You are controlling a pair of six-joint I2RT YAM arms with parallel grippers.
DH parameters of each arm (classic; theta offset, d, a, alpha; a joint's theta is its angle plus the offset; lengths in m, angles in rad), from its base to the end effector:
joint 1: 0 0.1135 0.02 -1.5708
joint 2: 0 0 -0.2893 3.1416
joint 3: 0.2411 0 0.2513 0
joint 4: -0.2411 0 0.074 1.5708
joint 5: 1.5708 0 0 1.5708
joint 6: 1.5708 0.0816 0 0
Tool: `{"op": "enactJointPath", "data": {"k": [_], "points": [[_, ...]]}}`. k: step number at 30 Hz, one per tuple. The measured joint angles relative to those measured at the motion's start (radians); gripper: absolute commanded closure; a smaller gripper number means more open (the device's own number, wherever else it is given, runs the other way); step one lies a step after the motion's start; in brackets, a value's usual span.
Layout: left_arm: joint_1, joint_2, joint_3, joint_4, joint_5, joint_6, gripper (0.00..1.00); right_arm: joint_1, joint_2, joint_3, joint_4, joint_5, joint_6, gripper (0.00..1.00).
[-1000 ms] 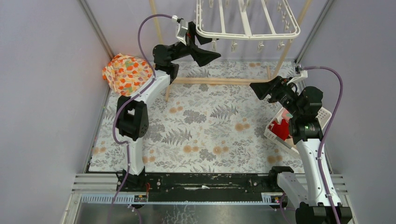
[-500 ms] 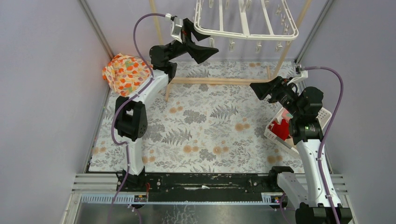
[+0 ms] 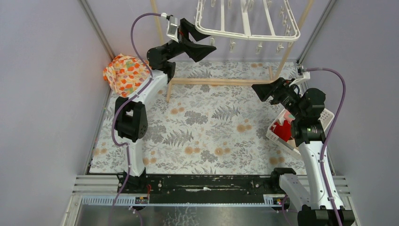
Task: Clip the socks to the hanger
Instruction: Open the clamp at the hanger.
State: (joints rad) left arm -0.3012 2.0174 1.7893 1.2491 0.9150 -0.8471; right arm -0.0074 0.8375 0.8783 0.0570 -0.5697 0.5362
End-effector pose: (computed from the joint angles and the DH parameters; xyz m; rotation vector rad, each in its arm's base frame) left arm 0.4210 -0.1985 0.4832 0.7778 0.7900 -1.2890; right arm 0.2101 0.0425 0.4123 -0.0627 1.5457 0.8404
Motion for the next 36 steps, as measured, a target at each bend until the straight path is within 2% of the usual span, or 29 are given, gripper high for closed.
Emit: {"op": "enactJointPath", "data": {"k": [6,11,18,22,28,36], "points": [[0.001,0.000,0.002,0.024,0.001,-0.035,0.20,0.000,-0.005,0.000,0.000,0.000,0.000,0.19],[0.001,0.015,0.043,0.037,0.001,-0.062,0.10,0.000,-0.011,0.000,0.000,0.000,0.000,0.19],[0.001,0.045,0.084,0.037,0.001,-0.063,0.08,0.000,-0.016,0.000,-0.003,0.000,0.000,0.19],[0.001,0.090,0.126,0.037,0.001,-0.068,0.14,0.000,-0.018,0.000,-0.008,0.000,0.000,0.19],[0.001,0.128,0.148,0.035,0.002,-0.086,0.16,0.000,-0.018,0.000,-0.021,0.000,0.000,0.19],[0.001,0.136,0.163,0.038,0.002,-0.103,0.23,0.000,-0.016,0.000,-0.015,0.000,0.009,0.21]]}}
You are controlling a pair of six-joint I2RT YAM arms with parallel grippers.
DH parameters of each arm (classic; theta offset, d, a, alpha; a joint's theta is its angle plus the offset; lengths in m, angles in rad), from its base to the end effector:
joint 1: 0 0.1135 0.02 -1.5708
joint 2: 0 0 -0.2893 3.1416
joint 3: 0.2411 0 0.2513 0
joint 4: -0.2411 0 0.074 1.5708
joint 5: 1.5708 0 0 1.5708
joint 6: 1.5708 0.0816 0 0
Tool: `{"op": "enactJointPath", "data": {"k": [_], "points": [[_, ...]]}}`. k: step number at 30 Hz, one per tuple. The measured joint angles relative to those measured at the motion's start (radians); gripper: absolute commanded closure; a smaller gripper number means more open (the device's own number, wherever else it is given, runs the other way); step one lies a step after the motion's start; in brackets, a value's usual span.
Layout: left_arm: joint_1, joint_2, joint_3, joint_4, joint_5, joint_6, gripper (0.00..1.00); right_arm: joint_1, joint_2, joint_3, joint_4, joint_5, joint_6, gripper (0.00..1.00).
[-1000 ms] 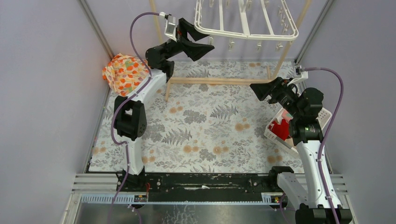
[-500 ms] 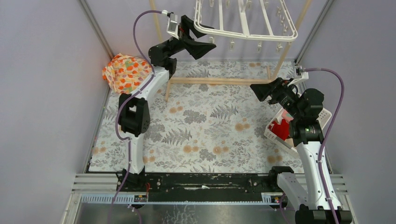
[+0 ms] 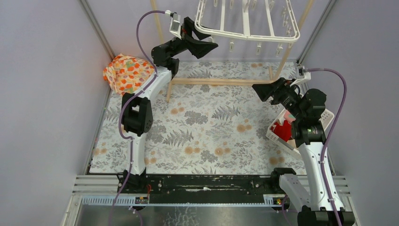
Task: Clip the socks to the hanger
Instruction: Open the clamp at the hanger.
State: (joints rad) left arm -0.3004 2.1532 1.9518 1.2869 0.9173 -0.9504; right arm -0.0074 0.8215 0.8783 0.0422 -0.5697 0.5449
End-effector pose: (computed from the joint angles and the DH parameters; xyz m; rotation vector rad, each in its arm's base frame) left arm 0.4469 -0.2063 0.4744 0.7710 0.7776 -1.3571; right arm 0.2055 0.0425 0.4132 -0.0566 1.5459 0.8471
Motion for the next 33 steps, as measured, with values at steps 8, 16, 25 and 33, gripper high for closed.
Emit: {"op": "enactJointPath", "data": {"k": [8,16,25,33], "points": [[0.000,0.000,-0.007,-0.002,0.008,0.001,0.20,0.000,0.082,0.160,0.066,0.063,0.235,0.19],[0.000,-0.001,-0.036,-0.002,0.008,0.001,0.20,0.000,0.237,0.381,0.192,0.162,0.502,0.23],[0.000,-0.004,-0.057,-0.001,0.010,0.001,0.20,0.091,0.411,0.419,0.175,0.235,0.625,0.25],[0.000,-0.023,-0.087,0.001,0.020,0.002,0.19,0.168,0.462,0.478,0.203,0.276,0.655,0.28]]}}
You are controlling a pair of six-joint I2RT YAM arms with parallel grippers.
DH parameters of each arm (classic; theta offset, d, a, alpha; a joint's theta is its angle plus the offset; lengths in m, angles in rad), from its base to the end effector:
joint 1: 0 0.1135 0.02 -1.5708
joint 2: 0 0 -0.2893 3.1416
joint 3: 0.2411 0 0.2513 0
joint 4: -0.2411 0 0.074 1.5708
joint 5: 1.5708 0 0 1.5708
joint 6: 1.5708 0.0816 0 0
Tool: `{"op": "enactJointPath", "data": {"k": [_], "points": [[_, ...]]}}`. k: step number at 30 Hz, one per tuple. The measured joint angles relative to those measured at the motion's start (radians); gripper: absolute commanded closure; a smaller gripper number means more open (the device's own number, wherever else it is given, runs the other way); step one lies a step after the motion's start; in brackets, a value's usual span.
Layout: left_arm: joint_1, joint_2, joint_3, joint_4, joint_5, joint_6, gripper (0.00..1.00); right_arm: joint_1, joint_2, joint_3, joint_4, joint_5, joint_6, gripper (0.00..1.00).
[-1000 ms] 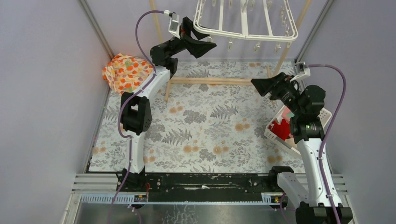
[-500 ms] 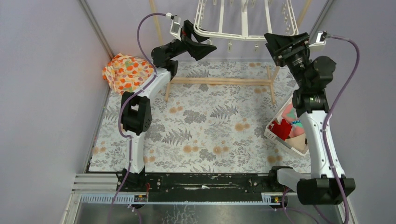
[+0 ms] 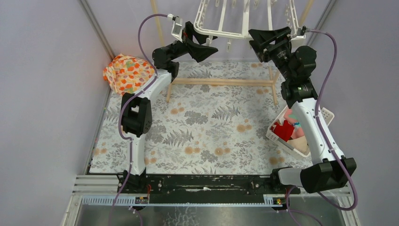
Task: Clip the socks to the hanger
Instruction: Open the clamp at the hanger.
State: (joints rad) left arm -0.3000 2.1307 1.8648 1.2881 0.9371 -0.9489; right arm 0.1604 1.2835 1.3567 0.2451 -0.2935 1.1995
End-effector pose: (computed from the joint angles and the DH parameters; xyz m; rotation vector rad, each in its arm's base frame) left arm 0.4474 -0.2072 0.4568 0.7686 0.8436 -1.3799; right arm 0.3136 0.0746 0.5162 0.4344 1.3198 1.3397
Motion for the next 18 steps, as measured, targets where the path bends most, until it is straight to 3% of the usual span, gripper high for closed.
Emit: {"op": "enactJointPath", "data": {"k": [16,18], "points": [[0.000,-0.001,-0.004,0.000,0.012,0.001,0.19,0.029,0.066,0.082,-0.051,0.142,0.004,0.32],[0.000,-0.001,-0.004,0.003,0.016,-0.001,0.19,0.029,0.051,0.082,-0.059,0.165,-0.002,0.39]]}}
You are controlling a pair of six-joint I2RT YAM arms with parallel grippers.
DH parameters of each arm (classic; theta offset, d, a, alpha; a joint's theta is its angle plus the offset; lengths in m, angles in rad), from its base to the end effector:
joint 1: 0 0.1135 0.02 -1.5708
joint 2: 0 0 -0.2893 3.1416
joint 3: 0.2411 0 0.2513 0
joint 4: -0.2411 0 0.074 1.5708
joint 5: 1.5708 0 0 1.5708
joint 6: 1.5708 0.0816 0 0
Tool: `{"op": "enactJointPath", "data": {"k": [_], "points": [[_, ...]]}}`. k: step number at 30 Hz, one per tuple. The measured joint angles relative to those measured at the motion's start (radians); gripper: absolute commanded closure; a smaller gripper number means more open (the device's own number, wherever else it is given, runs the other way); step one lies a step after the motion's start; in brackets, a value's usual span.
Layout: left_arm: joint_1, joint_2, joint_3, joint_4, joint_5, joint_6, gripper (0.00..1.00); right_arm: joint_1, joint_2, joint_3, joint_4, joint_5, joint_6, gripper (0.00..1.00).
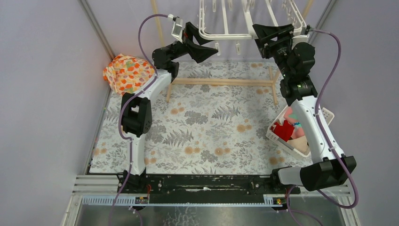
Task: Clip the socks to the hanger
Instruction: Open the clamp at the hanger.
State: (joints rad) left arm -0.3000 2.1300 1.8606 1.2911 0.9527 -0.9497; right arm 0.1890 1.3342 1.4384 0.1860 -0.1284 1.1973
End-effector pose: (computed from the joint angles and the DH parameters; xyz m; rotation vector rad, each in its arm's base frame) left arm 0.4465 -0.2077 0.4551 0.7846 0.8486 -1.3818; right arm 0.3291 0.0736 0.5241 0.5653 1.2724 1.2584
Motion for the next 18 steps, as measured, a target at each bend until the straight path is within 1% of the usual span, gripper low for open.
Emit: {"op": "enactJointPath", "data": {"k": [2,6,9,10,18], "points": [[0.000,0.000,0.000,0.010,0.002,-0.006,0.19,0.000,-0.011,0.000,-0.001,0.015,-0.009,0.49],[0.000,-0.005,-0.006,0.035,0.005,-0.021,0.19,0.000,-0.014,0.005,-0.003,0.037,-0.022,0.79],[0.000,-0.027,-0.033,0.042,0.010,-0.024,0.19,0.000,-0.011,0.005,-0.048,0.050,-0.017,0.96],[0.000,-0.034,-0.042,0.041,0.014,-0.026,0.19,0.000,-0.007,0.005,-0.062,0.060,-0.018,1.00],[0.000,-0.049,-0.057,0.063,0.018,-0.042,0.19,0.000,0.004,0.004,-0.090,0.068,-0.021,1.00]]}}
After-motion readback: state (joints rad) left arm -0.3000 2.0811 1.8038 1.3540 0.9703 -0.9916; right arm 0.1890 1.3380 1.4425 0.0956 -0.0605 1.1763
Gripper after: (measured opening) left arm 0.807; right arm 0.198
